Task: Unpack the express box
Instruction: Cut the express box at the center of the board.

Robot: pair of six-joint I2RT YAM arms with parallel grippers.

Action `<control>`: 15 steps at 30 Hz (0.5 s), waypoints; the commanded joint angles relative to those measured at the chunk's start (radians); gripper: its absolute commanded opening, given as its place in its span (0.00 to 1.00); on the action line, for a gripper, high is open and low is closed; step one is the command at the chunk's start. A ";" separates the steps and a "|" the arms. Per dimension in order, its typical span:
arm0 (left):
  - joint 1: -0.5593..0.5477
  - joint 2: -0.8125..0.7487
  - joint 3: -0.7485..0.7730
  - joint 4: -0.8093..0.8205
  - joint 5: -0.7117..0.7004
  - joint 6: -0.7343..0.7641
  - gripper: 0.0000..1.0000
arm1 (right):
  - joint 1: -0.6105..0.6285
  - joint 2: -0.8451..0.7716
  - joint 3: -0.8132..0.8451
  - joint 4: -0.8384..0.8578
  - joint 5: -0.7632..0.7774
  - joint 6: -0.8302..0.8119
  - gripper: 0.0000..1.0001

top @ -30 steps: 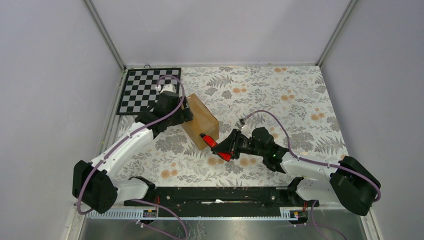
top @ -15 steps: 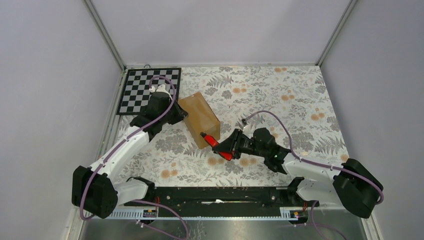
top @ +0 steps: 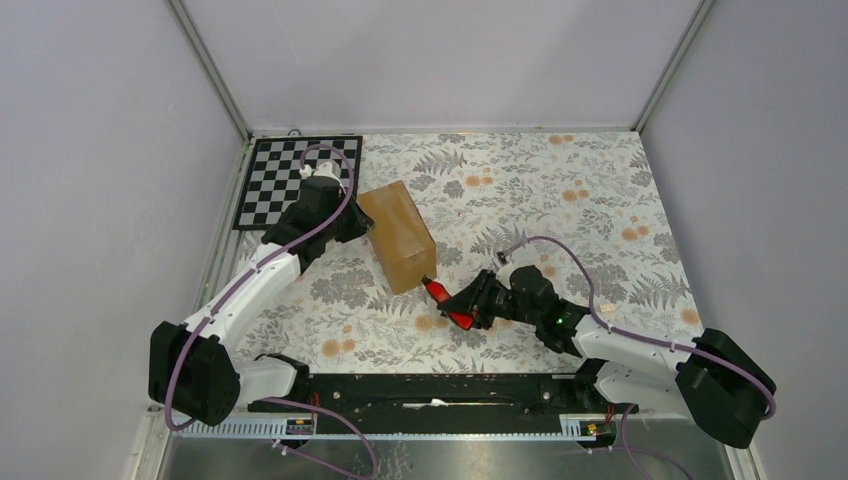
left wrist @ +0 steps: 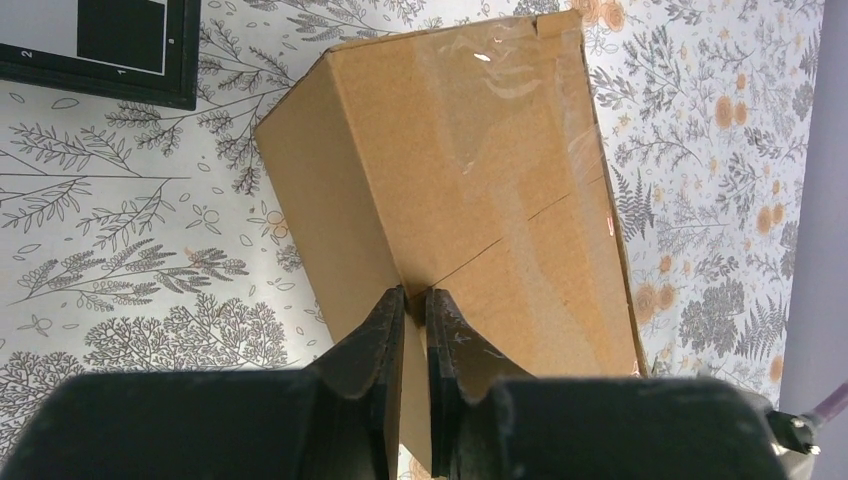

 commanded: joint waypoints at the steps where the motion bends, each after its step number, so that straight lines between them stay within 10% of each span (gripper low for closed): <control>1: 0.009 0.030 0.009 -0.170 -0.004 0.063 0.06 | -0.006 0.035 0.135 0.038 -0.075 -0.081 0.00; 15: -0.036 0.014 0.056 -0.206 0.012 0.047 0.09 | 0.014 0.147 0.223 0.152 -0.178 -0.079 0.00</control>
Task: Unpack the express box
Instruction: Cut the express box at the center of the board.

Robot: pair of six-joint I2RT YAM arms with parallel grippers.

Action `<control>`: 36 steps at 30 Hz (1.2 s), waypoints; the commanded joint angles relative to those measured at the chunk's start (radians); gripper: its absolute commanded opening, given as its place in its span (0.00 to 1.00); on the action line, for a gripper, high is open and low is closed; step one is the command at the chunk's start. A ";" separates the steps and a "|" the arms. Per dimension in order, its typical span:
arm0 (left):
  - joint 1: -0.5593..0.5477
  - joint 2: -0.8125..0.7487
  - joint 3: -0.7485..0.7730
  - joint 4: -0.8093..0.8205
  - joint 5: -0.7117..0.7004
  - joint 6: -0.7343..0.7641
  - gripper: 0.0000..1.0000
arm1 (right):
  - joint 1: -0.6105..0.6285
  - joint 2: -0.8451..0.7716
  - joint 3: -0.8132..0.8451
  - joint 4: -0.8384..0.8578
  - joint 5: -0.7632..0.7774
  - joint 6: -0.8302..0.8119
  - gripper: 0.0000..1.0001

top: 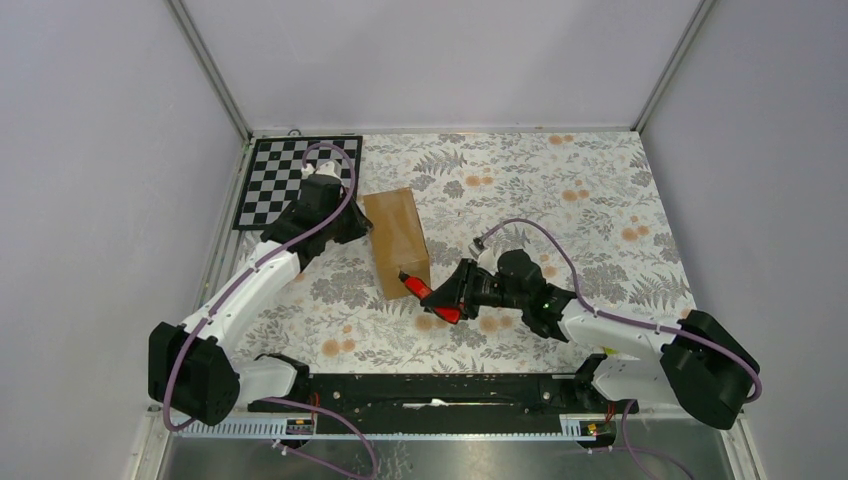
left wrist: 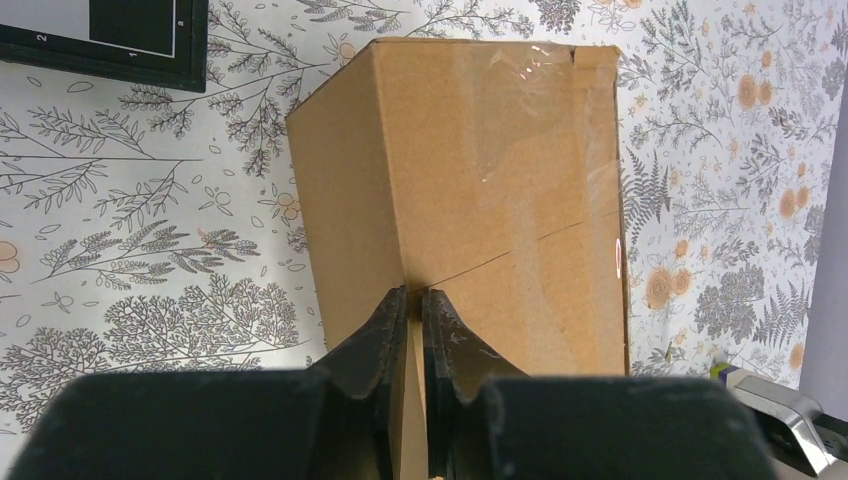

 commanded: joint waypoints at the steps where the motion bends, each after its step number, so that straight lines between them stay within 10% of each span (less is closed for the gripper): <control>1: -0.022 0.012 0.013 -0.123 0.011 0.025 0.09 | 0.005 0.015 0.053 0.126 -0.036 0.010 0.00; 36: -0.058 0.032 0.043 -0.157 -0.017 0.014 0.09 | 0.024 -0.079 0.035 -0.030 -0.033 0.016 0.00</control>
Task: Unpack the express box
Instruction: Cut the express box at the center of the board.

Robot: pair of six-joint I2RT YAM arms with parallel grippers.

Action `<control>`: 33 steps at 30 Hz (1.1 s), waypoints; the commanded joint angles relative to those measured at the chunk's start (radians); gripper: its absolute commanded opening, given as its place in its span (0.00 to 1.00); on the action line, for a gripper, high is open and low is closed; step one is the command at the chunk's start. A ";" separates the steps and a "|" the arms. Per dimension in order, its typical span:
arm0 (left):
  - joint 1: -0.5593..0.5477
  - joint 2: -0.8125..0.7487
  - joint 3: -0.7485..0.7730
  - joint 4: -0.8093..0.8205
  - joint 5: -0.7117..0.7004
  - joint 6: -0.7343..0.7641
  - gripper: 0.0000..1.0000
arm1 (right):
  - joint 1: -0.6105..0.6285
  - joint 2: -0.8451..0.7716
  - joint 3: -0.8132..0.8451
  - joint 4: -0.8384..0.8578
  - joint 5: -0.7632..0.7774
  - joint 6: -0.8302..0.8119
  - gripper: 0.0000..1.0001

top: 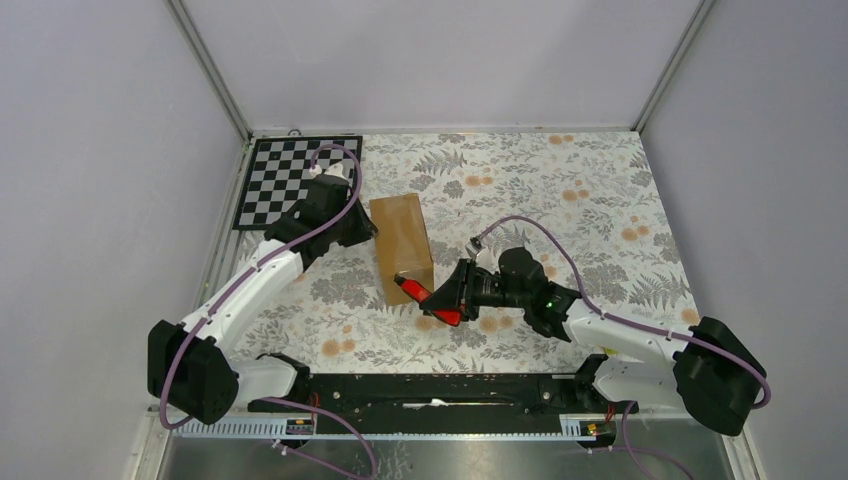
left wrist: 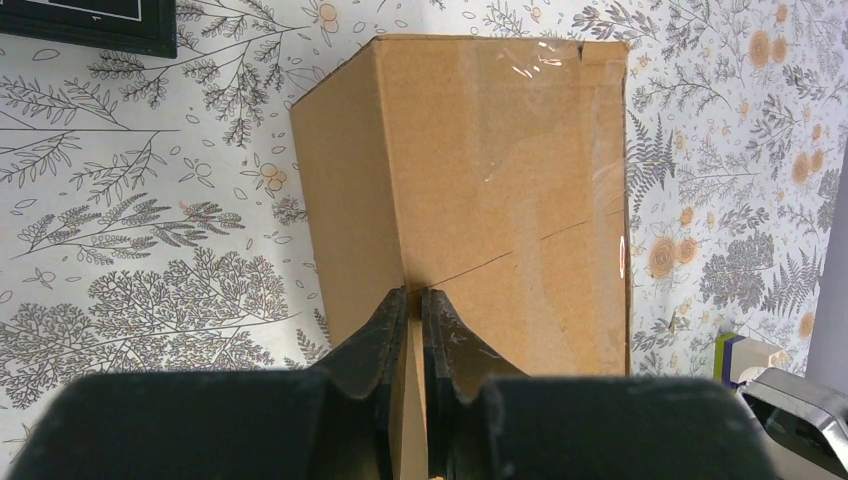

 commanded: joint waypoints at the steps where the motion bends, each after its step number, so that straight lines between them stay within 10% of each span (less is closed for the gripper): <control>1: -0.009 0.028 0.012 -0.090 -0.008 0.017 0.09 | 0.007 -0.045 -0.007 0.036 0.031 0.016 0.00; 33: -0.009 0.035 0.006 -0.087 -0.007 0.019 0.08 | 0.009 -0.037 -0.023 0.097 0.013 0.041 0.00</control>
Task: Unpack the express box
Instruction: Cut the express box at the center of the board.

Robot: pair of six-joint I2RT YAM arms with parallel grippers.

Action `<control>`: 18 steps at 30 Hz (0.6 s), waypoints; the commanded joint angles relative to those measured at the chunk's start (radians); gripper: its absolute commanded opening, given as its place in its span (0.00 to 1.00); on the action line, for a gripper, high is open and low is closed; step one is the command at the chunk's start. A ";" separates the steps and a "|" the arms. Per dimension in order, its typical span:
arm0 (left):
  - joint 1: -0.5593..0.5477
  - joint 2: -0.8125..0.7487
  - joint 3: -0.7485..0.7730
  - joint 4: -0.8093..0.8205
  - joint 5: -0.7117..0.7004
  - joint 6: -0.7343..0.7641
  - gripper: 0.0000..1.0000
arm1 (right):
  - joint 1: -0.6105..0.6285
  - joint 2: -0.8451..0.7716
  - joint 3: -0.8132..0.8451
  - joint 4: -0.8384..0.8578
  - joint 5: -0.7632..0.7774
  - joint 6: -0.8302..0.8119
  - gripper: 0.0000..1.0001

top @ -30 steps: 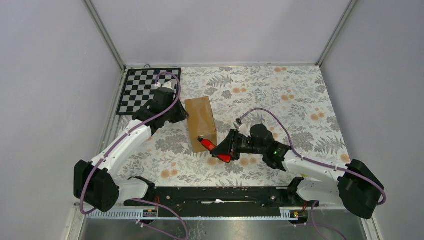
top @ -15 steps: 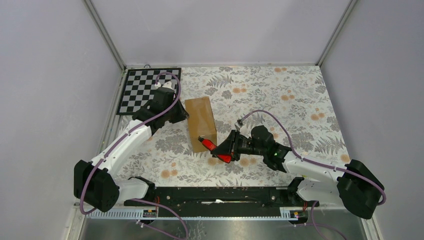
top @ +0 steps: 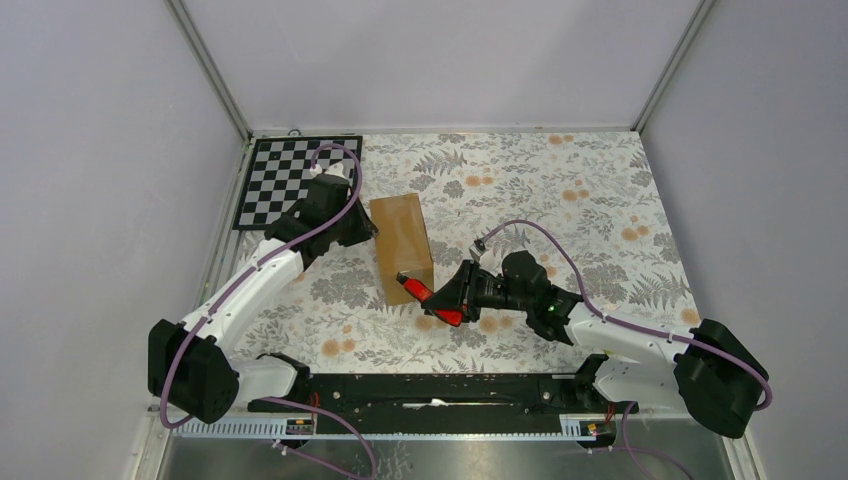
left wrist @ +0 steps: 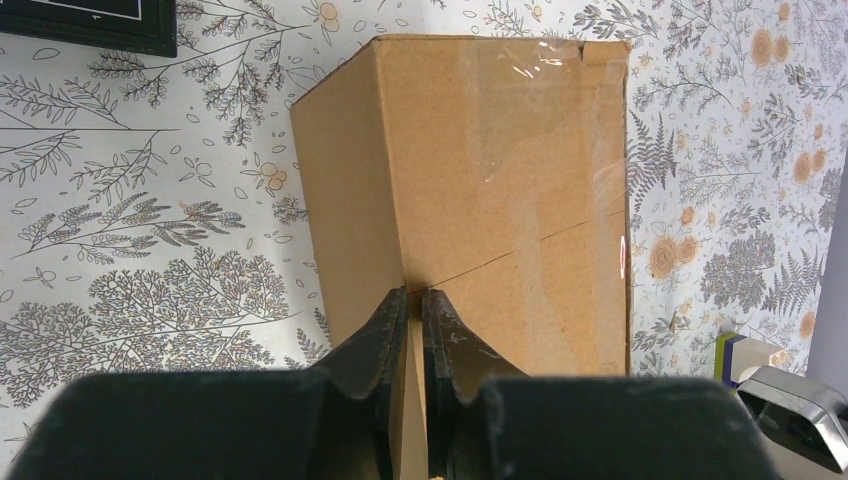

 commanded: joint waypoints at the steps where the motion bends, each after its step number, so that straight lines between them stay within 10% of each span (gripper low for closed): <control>1: -0.009 0.028 -0.003 -0.078 -0.008 0.019 0.08 | 0.010 -0.016 0.017 0.052 -0.016 -0.009 0.00; 18: -0.009 0.018 -0.011 -0.079 -0.008 0.018 0.08 | 0.019 -0.025 0.000 0.068 0.011 0.008 0.00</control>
